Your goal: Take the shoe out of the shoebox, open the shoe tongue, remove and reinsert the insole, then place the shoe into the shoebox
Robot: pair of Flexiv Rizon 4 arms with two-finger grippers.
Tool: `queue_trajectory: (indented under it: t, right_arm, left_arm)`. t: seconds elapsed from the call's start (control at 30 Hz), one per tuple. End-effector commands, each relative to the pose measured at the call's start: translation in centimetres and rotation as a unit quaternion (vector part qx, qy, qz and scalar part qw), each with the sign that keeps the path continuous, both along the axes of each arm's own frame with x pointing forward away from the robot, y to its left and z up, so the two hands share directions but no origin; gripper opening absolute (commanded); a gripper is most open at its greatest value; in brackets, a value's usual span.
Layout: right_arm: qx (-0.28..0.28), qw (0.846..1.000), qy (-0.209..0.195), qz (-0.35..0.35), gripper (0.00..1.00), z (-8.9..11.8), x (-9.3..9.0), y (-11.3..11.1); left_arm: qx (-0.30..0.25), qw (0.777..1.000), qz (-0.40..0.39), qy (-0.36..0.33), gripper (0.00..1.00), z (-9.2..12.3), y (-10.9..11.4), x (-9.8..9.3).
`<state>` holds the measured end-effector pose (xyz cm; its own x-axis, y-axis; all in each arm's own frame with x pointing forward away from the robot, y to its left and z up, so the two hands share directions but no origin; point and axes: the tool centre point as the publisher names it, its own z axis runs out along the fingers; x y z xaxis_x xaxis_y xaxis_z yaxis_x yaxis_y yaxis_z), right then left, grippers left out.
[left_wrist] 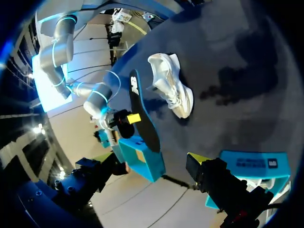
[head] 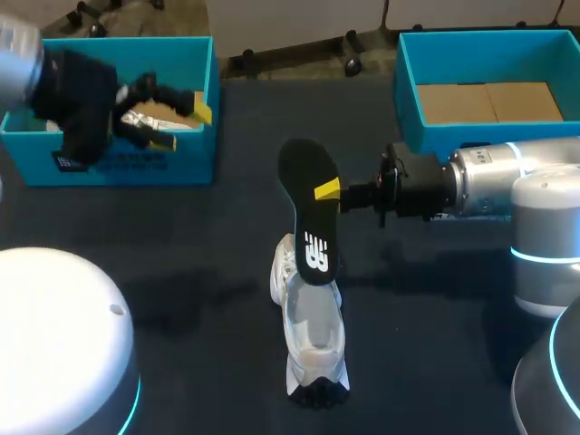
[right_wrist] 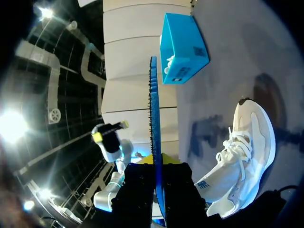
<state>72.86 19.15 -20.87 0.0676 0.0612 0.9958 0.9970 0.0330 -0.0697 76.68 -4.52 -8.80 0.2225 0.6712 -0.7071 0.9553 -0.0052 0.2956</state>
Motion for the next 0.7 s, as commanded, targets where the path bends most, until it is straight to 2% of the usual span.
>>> queue_trajectory:
  t: [0.03,0.27,0.5,0.7]
  right_arm:
    - [0.0,1.0,0.0,0.0,0.0,-0.1,0.0,0.1]
    - [0.0,1.0,0.0,0.0,0.0,-0.1,0.0,0.1]
    - [0.0,1.0,0.0,0.0,0.0,-0.1,0.0,0.1]
    - [0.0,1.0,0.0,0.0,0.0,-0.1,0.0,0.1]
  left_arm:
    - [0.116,0.99,-0.027,0.075,1.0,1.6,-0.7,2.6]
    - [0.203,0.974,-0.031,0.099,1.0,1.5,-3.1,4.7]
    - [0.243,0.962,-0.057,0.113,1.0,2.1,-5.9,6.3]
    - [0.271,0.95,-0.051,0.147,1.0,2.7,-8.2,7.6]
